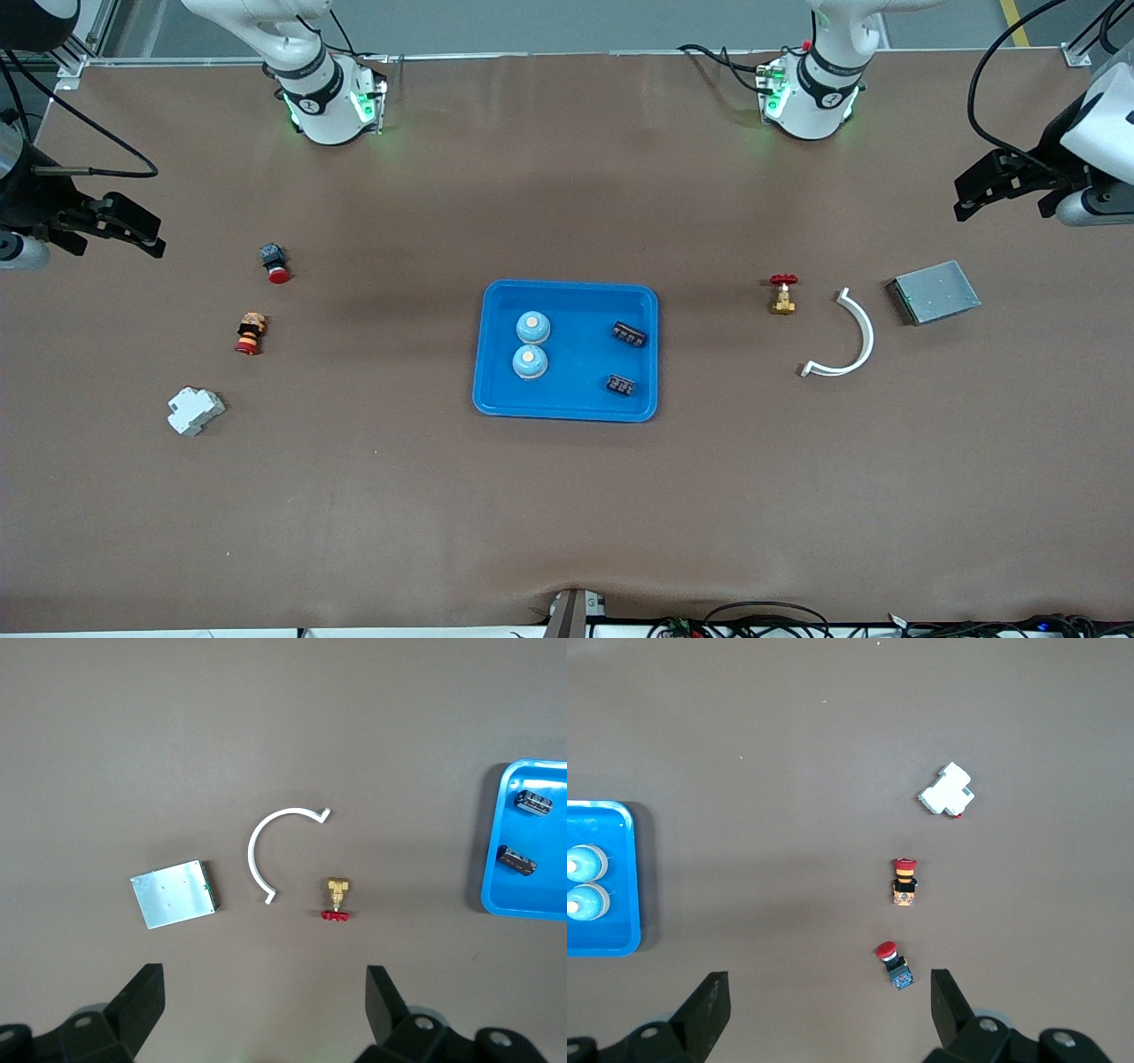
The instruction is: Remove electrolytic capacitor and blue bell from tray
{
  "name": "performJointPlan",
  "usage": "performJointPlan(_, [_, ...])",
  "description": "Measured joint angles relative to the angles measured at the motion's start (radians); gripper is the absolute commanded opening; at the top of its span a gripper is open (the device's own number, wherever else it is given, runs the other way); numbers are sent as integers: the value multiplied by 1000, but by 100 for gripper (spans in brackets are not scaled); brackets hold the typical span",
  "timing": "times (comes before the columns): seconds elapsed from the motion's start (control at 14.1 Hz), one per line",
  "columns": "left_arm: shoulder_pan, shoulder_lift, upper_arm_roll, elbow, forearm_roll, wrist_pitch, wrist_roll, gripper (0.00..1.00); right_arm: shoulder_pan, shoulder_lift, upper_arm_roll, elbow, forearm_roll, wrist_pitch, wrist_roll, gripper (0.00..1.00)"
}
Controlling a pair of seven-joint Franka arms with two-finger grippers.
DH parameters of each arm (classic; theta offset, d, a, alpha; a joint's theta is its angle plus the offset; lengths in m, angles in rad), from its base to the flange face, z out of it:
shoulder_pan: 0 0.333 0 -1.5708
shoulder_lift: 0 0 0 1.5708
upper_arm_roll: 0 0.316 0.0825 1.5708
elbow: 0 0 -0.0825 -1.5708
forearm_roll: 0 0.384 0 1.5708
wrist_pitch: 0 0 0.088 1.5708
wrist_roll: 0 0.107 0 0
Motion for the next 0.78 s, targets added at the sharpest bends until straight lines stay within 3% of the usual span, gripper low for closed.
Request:
performJointPlan(0.28, [-8, 38, -18, 0, -65, 37, -103, 100, 0, 0, 0, 0, 0, 0, 2, 100])
performJointPlan(0.57, [-48, 151, -122, -1, -117, 118, -449, 100, 0, 0, 4, -2, 2, -1, 2, 100])
performJointPlan(0.78, [-141, 254, -144, -2, -117, 199, -649, 100, 3, 1, 9, -14, 70, 0, 2, 100])
